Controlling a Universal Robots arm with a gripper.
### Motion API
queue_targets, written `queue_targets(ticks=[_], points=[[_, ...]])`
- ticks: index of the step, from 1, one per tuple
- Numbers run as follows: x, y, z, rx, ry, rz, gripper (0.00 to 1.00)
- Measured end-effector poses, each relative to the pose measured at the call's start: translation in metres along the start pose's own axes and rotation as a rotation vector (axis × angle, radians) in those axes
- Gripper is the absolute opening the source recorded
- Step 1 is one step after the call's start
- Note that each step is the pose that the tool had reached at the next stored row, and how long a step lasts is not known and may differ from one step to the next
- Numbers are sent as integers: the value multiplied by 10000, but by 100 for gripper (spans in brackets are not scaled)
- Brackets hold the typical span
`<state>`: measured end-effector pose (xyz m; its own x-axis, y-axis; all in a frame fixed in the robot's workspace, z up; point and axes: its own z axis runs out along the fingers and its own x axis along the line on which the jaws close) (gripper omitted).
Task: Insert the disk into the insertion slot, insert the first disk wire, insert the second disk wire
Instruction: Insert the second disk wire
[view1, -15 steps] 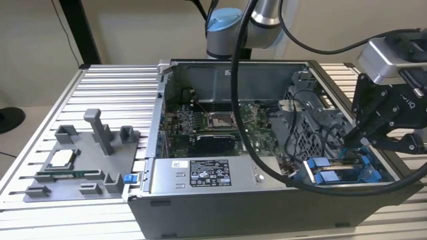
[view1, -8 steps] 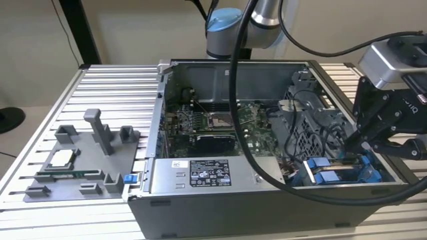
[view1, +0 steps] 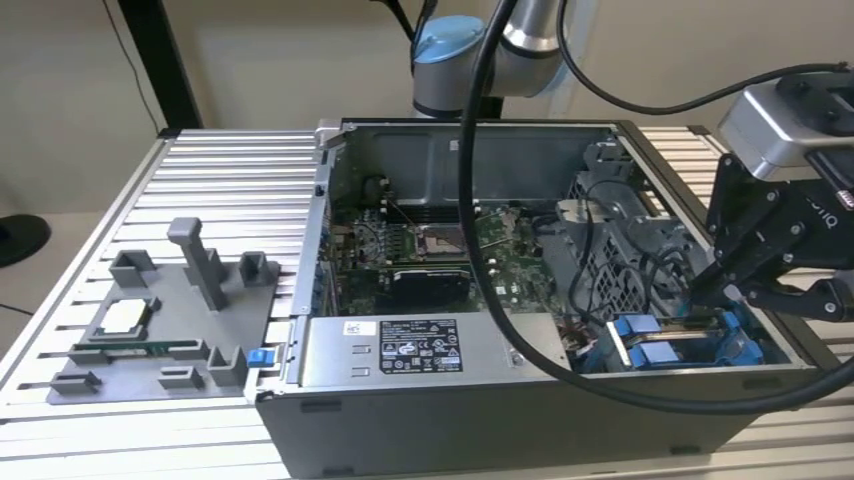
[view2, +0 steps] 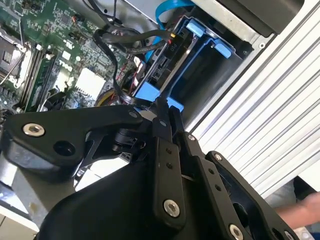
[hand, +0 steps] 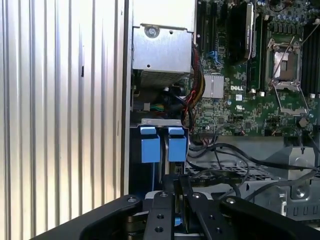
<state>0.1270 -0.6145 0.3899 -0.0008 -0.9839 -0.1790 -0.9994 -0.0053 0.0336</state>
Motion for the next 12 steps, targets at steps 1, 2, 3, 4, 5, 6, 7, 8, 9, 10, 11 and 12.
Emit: queue_targets(ticks=[1, 2, 3, 4, 5, 6, 7, 8, 9, 10, 11, 12], points=[[1, 0, 0, 0, 0, 0, 0], [1, 0, 0, 0, 0, 0, 0], [1, 0, 1, 0, 2, 0, 0], [2, 0, 6, 0, 3, 0, 0], [4, -1, 17, 0, 8, 0, 0], [7, -1, 33, 0, 8, 0, 0], [9, -2, 50, 4, 9, -1, 0], [10, -3, 67, 13, 11, -3, 0], [8, -3, 86, 25, 10, -4, 0], [5, -4, 107, 40, 8, -7, 0], [-7, -4, 128, 56, 8, -10, 0], [-22, -5, 148, 70, 10, -13, 0]])
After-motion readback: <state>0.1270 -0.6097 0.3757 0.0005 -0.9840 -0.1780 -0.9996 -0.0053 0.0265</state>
